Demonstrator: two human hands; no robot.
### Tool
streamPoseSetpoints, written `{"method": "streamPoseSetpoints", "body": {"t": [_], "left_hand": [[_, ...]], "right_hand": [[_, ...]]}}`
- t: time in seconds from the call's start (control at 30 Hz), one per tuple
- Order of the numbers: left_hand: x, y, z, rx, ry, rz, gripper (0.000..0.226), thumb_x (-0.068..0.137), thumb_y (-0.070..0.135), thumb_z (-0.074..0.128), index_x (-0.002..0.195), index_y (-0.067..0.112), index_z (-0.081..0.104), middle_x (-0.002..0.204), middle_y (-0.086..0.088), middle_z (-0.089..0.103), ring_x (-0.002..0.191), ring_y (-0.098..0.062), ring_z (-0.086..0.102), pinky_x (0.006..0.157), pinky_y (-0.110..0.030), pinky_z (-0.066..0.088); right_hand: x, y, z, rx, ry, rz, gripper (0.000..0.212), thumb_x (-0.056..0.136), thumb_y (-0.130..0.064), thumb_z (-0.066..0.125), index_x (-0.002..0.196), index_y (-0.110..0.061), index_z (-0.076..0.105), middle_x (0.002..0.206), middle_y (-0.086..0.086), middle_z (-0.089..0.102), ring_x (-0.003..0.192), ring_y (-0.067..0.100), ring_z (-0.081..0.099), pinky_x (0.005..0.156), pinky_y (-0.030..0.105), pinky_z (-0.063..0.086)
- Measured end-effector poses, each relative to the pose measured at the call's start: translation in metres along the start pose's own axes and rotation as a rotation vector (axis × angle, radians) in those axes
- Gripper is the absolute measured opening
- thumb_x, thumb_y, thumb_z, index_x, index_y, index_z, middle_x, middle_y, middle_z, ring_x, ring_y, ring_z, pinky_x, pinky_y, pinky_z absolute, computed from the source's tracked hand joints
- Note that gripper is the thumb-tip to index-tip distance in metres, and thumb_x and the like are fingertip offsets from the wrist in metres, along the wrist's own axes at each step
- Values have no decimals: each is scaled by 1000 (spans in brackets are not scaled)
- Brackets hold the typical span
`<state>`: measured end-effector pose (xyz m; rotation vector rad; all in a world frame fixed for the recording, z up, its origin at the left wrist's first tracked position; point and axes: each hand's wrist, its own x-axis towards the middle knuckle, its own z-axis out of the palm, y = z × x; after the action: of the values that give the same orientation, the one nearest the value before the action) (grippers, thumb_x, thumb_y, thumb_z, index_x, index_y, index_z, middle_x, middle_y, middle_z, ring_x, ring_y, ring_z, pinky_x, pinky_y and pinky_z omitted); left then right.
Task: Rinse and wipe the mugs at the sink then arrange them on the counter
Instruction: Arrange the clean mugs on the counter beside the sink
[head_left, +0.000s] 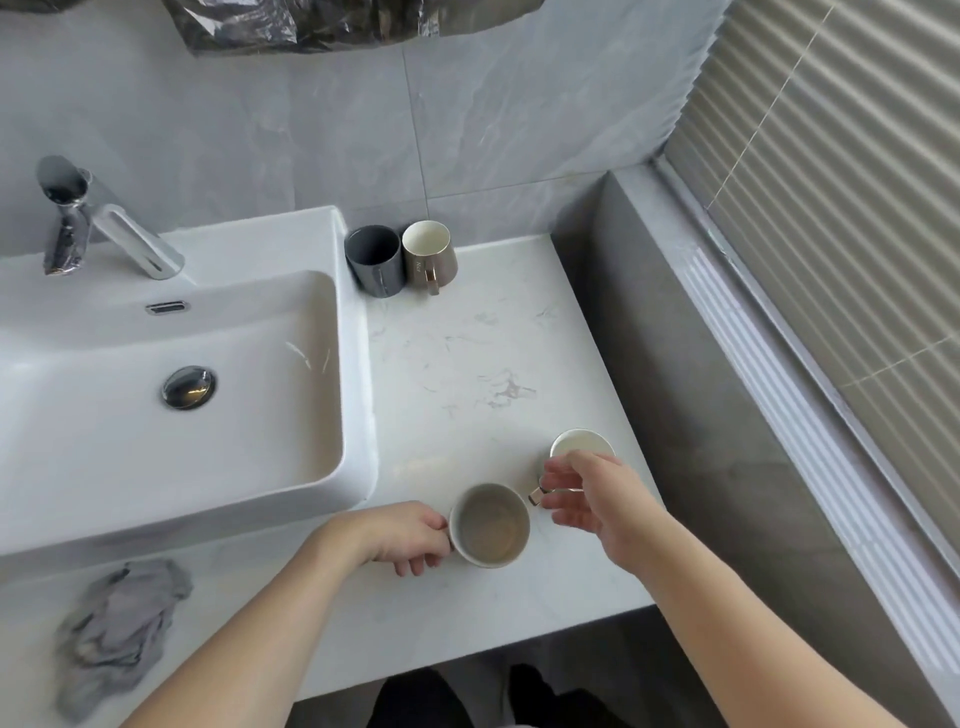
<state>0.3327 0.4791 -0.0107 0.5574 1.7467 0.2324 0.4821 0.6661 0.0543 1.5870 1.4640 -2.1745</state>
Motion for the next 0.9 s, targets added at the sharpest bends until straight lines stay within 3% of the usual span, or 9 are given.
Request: {"method": "streamPoseSetpoints", "body": {"t": [0.1,0.17,0.27,0.37,0.47,0.57,0.7,0.9], "left_hand": [[-1,-6,4,-93,23,57,13,78,27,56,76,15,58,77,-3,62,68,-18,59,58,-24,48],[-1,-9,6,-154,52,82,16,85,22,58,72,13,56,71,-4,62,63,-18,57,56,-25,48],[-4,-15,5,-230,105,100,22,85,29,59,74,10,56,69,-7,63,56,-17,56,52,-26,47],[-8,-22,2,-292,189,115,28,77,39,58,73,11,54,67,-7,62,51,-14,54,48,-26,43],[-13,-27,-1,-370,275,139,28,81,37,59,75,11,53,67,-7,59,49,-13,51,45,-24,41],[-17,-30,-5,-448,321,144,29,82,36,61,80,8,53,66,-7,59,48,-12,51,43,-23,39],[-21,-25,-11,-518,364,137,35,73,41,58,84,8,55,66,-8,58,46,-12,50,43,-23,37],[-20,-12,-26,-559,444,162,27,79,37,63,73,12,54,65,-9,60,46,-13,50,44,-25,38]], "right_hand": [[-4,22,3,-161,8,69,18,91,-10,53,94,-2,69,81,10,65,66,23,61,62,31,53],[-5,37,6,-210,30,101,15,93,-13,52,95,-6,65,84,9,63,70,23,60,66,32,52],[2,60,13,-190,111,113,18,98,-20,51,111,-11,59,94,5,55,84,22,55,77,36,52],[9,72,24,43,134,133,25,100,-23,53,124,-14,54,105,5,53,100,25,55,85,40,54],[13,74,35,306,84,182,28,101,-31,57,126,-24,48,122,10,53,114,31,56,96,44,53],[19,74,43,435,54,180,27,101,-37,57,123,-26,46,127,9,50,119,33,54,103,48,50],[31,74,53,479,117,87,27,105,-37,45,112,-15,60,120,9,52,113,29,56,96,43,52],[42,55,49,478,139,-16,30,107,-31,42,91,-10,55,82,9,43,71,22,47,74,33,48]]}}
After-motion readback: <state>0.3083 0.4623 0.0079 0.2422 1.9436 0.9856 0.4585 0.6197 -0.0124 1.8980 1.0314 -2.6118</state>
